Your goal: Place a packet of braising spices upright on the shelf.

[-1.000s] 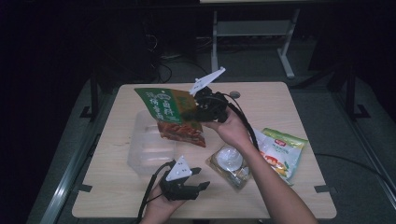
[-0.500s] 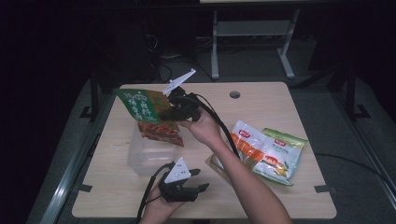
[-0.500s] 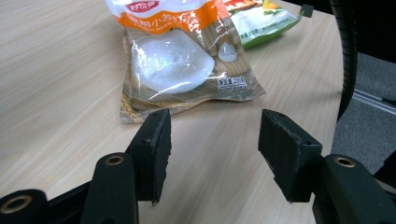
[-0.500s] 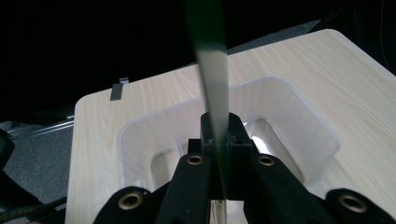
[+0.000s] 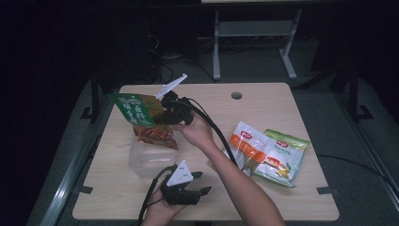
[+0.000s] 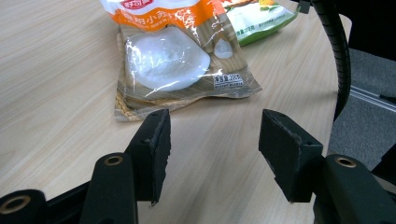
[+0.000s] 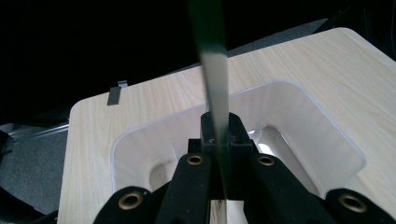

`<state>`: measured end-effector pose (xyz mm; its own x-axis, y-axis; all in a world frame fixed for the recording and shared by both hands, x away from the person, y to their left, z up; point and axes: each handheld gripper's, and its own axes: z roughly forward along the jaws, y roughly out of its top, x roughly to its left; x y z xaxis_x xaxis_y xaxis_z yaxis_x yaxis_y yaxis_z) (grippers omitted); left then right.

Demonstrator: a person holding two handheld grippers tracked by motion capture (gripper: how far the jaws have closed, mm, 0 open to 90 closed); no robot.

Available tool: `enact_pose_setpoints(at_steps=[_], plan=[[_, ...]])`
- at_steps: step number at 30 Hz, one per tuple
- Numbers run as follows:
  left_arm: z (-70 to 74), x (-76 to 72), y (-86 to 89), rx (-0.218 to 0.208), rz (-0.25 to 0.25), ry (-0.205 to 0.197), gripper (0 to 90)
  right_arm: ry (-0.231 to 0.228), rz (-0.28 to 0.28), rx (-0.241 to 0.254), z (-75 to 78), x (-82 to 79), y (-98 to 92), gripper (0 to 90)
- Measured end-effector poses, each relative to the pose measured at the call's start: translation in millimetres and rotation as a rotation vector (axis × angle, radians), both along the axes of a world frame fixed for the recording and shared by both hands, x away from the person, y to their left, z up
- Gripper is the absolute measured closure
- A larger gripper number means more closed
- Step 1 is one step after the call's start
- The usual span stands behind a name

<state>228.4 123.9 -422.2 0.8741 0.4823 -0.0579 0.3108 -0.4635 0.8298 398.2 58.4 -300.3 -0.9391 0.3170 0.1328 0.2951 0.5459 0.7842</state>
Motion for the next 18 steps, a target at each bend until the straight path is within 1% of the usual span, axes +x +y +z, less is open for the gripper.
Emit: enact_pose_setpoints(at_steps=[2,4,5,6,7,8,10,13,14,15,18], plan=[[-0.2,-0.2,-0.2,0.002,0.004,-0.002,43.1,-0.003,-0.001,-0.002,-1.7,0.9,0.6,89.3],[-0.8,0.1,-0.4,-0.001,0.007,0.005,43.0,0.005,-0.005,0.009,-3.2,1.0,1.5,89.3],[-1.1,0.0,-0.6,0.0,0.005,0.004,43.0,0.002,-0.013,0.006,-4.2,1.4,1.6,89.3],[-1.5,-0.2,-0.9,0.001,0.005,0.004,42.9,0.003,-0.009,0.012,-5.5,2.0,1.6,89.3],[-1.6,-0.2,-1.0,0.004,0.002,0.004,43.0,0.011,-0.011,0.015,-6.2,1.9,1.8,89.3],[-1.8,-0.4,-1.3,0.006,0.0,0.005,43.0,0.008,-0.013,0.013,-7.8,2.6,1.9,89.3],[-2.0,-0.7,-1.9,0.011,-0.005,0.004,42.9,0.023,-0.02,0.015,-12.3,2.8,3.1,89.3],[-2.3,-0.7,-2.5,0.019,-0.014,-0.002,42.9,0.016,-0.023,0.012,-16.4,4.4,3.1,89.3],[-2.4,-1.0,-2.7,0.019,-0.014,-0.001,43.0,0.03,-0.029,0.022,-20.4,5.0,3.6,89.3],[-2.6,-1.1,-2.9,0.019,-0.014,0.001,43.0,0.03,-0.029,0.022,-20.4,5.0,3.6,89.3],[-2.5,-1.4,-3.1,0.023,-0.018,-0.003,43.0,0.032,-0.036,0.022,-26.6,6.2,3.2,89.3]])
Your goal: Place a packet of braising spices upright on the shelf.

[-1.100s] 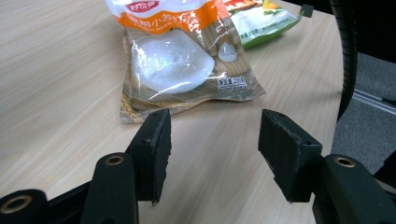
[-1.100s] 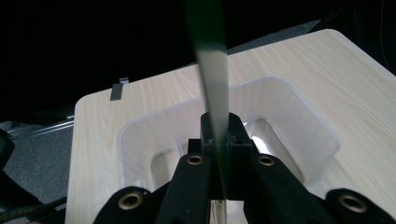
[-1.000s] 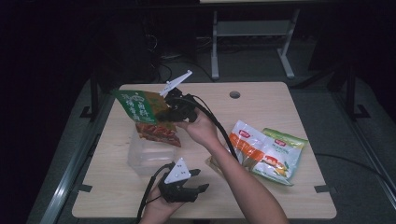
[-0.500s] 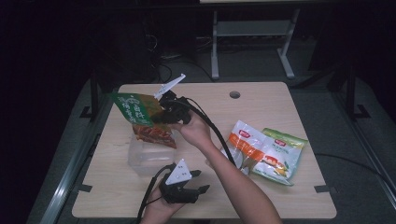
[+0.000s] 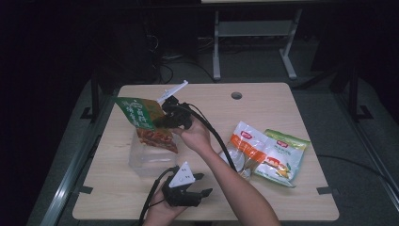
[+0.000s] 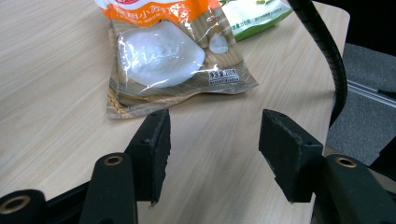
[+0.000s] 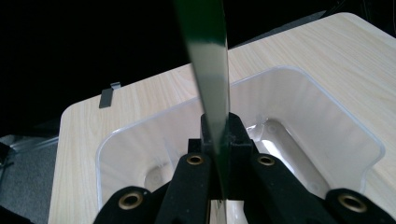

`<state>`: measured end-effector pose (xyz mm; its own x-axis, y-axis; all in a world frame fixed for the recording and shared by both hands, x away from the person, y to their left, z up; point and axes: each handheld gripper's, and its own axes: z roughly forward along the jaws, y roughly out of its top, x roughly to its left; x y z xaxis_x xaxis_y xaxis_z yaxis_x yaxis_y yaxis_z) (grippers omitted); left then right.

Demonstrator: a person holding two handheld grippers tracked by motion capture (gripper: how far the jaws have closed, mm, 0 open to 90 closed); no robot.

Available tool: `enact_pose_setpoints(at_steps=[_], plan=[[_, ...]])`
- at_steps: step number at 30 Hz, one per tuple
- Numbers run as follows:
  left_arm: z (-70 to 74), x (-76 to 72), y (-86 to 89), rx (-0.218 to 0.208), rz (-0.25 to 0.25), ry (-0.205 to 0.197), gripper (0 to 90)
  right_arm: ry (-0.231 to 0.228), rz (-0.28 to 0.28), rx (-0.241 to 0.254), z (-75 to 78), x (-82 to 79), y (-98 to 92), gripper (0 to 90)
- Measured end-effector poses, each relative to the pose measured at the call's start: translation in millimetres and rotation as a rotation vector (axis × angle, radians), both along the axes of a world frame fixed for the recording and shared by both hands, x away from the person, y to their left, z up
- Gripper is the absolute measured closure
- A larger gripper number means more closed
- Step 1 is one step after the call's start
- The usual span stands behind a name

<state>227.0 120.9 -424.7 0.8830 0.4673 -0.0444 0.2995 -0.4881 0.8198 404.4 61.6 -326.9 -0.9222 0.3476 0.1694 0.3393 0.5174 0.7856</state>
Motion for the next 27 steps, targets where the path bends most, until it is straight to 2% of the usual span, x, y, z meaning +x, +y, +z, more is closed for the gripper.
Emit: enact_pose_setpoints(at_steps=[3,8,21,25,26,27], plan=[[-0.4,-0.1,-0.3,-0.002,0.001,0.005,43.0,0.019,-0.012,0.018,-3.6,1.4,-1.4,89.3],[-0.4,-0.7,-0.5,-0.005,0.0,0.009,43.1,0.021,-0.005,-0.006,-20.0,3.4,2.0,89.3],[-2.5,0.1,-2.3,0.001,-0.005,0.015,43.0,0.02,-0.015,0.031,-32.6,1.0,-11.1,89.1],[-3.2,-0.2,-2.8,-0.003,0.001,0.023,42.6,0.007,-0.006,0.015,-31.1,-1.4,-8.6,88.5],[-3.2,-0.1,-2.8,-0.003,0.001,0.022,42.5,0.007,-0.009,0.008,-30.6,-1.1,-8.8,86.5],[-3.2,-0.1,-2.8,-0.005,0.003,0.025,42.2,0.014,-0.014,-0.002,-30.0,-0.8,-9.0,80.4]])
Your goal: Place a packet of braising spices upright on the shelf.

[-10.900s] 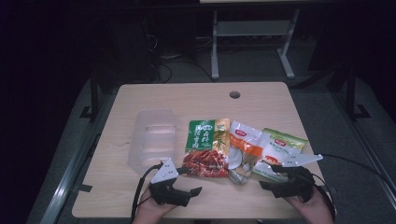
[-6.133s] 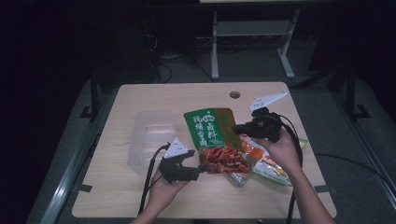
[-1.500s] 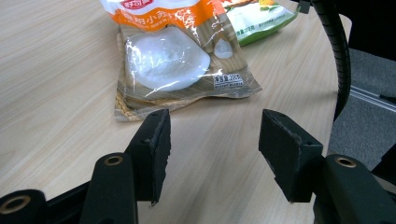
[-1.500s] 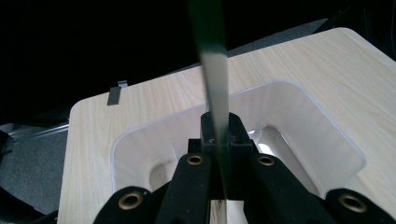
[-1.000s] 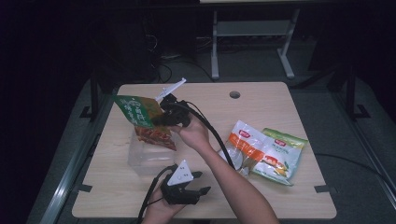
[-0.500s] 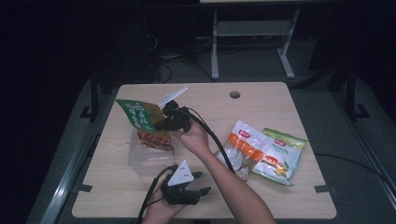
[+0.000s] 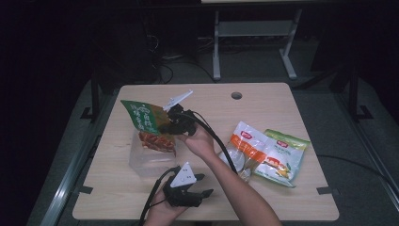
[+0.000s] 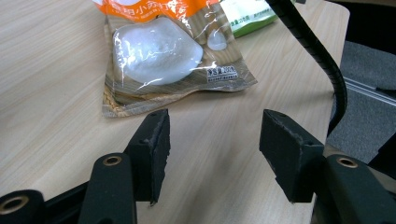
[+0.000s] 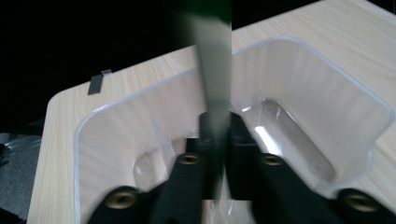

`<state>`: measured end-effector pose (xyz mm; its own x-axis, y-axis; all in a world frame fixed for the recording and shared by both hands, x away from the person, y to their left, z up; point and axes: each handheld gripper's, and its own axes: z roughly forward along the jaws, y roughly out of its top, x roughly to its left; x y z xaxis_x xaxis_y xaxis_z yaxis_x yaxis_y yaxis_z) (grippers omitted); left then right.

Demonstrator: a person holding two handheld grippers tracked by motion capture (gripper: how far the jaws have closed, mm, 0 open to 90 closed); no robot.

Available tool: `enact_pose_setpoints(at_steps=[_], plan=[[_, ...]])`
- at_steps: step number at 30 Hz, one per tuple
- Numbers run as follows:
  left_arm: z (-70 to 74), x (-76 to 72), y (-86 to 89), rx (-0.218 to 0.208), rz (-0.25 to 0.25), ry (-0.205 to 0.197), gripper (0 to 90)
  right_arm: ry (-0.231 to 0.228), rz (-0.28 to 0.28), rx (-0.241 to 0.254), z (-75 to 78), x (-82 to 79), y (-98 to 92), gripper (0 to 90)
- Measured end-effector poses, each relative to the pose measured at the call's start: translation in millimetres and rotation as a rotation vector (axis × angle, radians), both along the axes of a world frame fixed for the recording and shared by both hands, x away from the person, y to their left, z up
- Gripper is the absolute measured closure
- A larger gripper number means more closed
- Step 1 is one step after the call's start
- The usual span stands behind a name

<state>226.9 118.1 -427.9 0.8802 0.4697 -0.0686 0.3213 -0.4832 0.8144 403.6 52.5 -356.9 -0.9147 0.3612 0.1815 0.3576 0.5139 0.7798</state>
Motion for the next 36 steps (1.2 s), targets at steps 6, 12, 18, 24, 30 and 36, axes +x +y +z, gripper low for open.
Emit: enact_pose_setpoints(at_steps=[6,12,18,24,30,36], plan=[[-0.6,2.3,0.1,-0.003,0.011,0.007,39.8,0.024,-0.02,0.024,9.2,0.5,-13.5,63.4],[-1.2,3.9,-0.8,0.003,0.014,0.006,37.0,0.039,-0.019,0.004,18.1,-6.1,-32.1,51.8],[-1.6,6.4,-1.5,0.021,0.004,0.001,35.9,0.039,-0.037,0.007,21.5,-16.1,-58.9,47.0],[-2.3,9.2,-4.1,0.006,0.009,0.006,35.5,0.042,-0.065,0.01,22.7,-24.9,-89.0,44.0],[-1.6,12.8,-8.2,0.009,0.011,0.018,35.6,0.043,-0.109,-0.027,22.2,-31.7,-118.3,41.7],[-1.6,20.4,-13.9,0.032,0.009,0.007,36.3,0.063,-0.167,-0.053,18.0,-37.0,-149.3,40.2]])
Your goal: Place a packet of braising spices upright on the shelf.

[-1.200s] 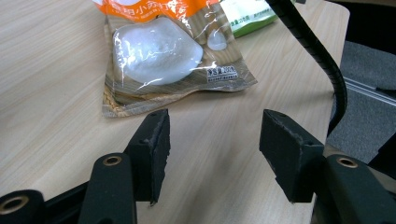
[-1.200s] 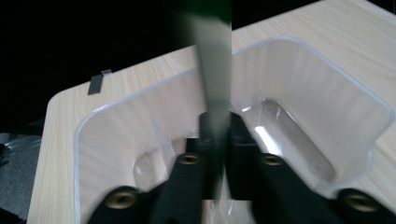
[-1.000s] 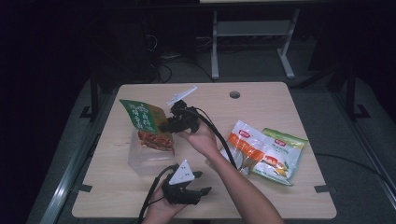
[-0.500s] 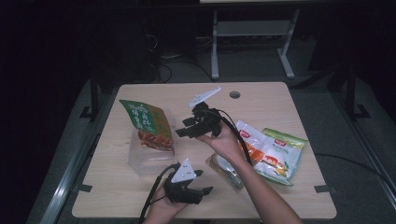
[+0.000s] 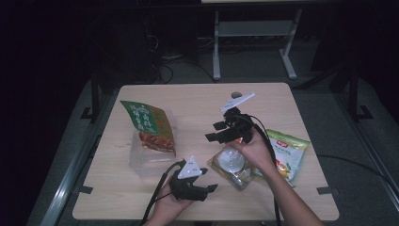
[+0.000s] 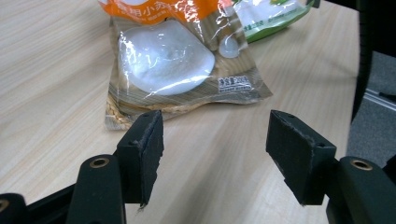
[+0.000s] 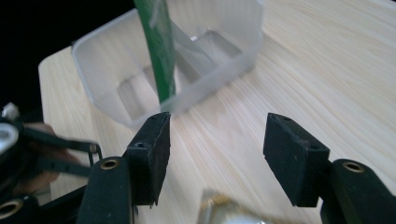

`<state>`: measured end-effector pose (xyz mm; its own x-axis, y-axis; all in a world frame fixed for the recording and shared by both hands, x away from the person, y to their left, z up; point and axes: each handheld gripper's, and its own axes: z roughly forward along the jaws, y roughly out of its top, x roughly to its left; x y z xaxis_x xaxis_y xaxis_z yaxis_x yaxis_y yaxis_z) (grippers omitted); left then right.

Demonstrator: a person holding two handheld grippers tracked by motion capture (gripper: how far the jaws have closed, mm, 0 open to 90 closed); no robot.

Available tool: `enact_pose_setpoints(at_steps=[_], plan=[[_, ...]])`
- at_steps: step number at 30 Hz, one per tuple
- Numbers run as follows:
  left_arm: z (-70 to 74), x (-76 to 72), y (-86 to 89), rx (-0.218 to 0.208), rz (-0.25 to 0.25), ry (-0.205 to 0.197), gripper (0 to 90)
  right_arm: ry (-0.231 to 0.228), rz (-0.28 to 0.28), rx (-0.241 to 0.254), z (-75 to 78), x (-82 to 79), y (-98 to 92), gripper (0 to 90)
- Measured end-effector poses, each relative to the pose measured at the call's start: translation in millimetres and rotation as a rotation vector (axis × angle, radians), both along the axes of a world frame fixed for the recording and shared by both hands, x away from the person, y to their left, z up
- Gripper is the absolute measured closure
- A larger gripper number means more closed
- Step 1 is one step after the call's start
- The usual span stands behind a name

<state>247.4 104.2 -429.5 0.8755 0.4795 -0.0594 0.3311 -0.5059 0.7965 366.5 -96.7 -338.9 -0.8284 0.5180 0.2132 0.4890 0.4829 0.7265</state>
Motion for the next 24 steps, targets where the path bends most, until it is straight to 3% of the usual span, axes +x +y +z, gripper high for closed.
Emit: enact_pose_setpoints(at_steps=[7,13,15,19,21,24], plan=[[-2.3,9.7,-15.4,-0.013,0.022,0.021,38.4,0.028,-0.072,-0.021,-10.2,-7.6,-38.3,38.7],[-2.2,21.9,-29.0,0.027,0.021,-0.003,41.1,0.048,-0.138,-0.042,-18.2,-14.3,-67.8,37.4],[-3.9,25.0,-34.5,0.021,0.033,0.0,42.8,0.056,-0.162,-0.048,-21.2,-15.8,-77.1,37.1],[-6.9,34.0,-41.2,0.051,0.048,0.01,45.2,0.079,-0.201,-0.058,-28.5,-20.2,-97.7,36.5],[-9.7,39.0,-45.0,0.044,0.062,0.031,45.3,0.079,-0.209,-0.058,-30.5,-21.1,-101.1,36.4],[-12.2,43.8,-48.6,0.054,0.079,0.03,46.5,0.102,-0.233,-0.071,-36.4,-23.7,-111.9,36.3]])
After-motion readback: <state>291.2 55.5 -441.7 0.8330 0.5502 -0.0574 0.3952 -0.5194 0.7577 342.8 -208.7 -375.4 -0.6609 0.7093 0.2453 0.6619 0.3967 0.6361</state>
